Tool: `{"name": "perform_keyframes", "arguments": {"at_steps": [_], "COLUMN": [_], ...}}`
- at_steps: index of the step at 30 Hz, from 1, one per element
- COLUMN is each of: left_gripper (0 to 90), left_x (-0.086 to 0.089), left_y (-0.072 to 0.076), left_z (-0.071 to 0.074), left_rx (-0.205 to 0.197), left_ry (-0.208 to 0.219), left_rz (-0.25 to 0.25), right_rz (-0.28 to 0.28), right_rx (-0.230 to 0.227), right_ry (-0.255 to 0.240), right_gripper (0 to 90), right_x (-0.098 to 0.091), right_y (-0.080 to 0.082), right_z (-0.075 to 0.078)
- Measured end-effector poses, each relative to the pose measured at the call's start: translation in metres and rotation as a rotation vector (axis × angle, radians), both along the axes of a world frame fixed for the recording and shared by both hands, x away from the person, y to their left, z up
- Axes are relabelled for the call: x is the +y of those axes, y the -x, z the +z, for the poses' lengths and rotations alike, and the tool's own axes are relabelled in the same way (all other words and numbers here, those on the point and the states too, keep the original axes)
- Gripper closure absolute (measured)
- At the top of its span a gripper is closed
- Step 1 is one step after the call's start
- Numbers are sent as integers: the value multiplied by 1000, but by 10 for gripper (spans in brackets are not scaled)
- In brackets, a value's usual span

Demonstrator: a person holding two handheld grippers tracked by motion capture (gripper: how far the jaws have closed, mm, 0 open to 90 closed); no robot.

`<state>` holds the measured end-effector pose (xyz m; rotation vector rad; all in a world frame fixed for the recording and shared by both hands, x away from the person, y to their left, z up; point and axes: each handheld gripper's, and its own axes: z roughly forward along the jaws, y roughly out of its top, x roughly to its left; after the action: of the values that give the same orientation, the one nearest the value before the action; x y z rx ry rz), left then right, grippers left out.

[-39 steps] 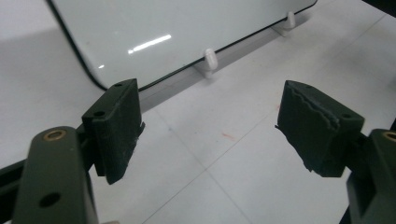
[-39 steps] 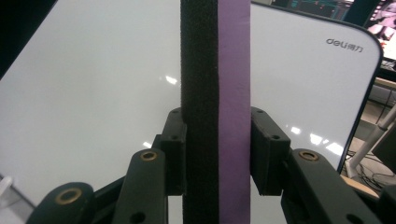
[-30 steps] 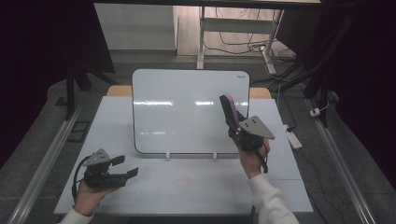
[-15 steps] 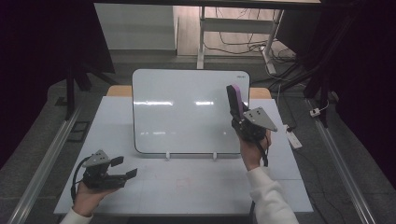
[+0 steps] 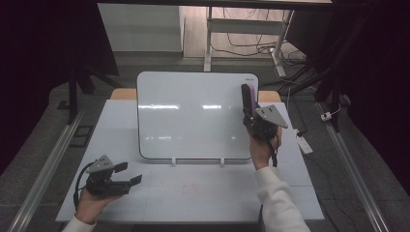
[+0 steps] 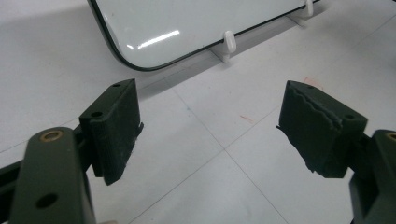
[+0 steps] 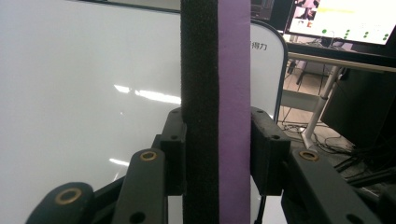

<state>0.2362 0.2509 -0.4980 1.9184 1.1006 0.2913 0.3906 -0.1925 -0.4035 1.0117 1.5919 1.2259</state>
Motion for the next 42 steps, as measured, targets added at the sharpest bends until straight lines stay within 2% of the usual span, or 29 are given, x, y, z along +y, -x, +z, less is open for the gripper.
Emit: {"name": "perform_keyframes", "arguments": {"at_steps": [8, 24, 28, 32, 34, 37, 42], "left_gripper": [215, 213, 213, 213, 213, 212, 212], "left_x": [0, -1, 0, 0, 0, 0, 1], "left_y": [0, 0, 0, 1, 1, 1, 0], "left_z": [0, -2, -2, -1, -2, -2, -2], "left_rx": [-3, 1, -1, -2, -1, 3, 6], "left_ry": [-4, -11, -9, -6, -6, -5, -1], "left_rz": [-8, -10, -7, -4, -2, -1, -1], "right_rz": [-44, -22, 3, 62, 89, 123, 178], "right_rx": [48, 40, 12, 11, 24, 64, 126], "right_ry": [17, 22, 22, 38, 39, 72, 79], "right_gripper": [611, 550, 488, 459, 445, 411, 392], "right_x": [10, 15, 13, 6, 0, -8, -26], "right_y": [-20, -21, -14, -2, 4, 13, 30], "right_z": [10, 12, 14, 15, 14, 9, -6]}}
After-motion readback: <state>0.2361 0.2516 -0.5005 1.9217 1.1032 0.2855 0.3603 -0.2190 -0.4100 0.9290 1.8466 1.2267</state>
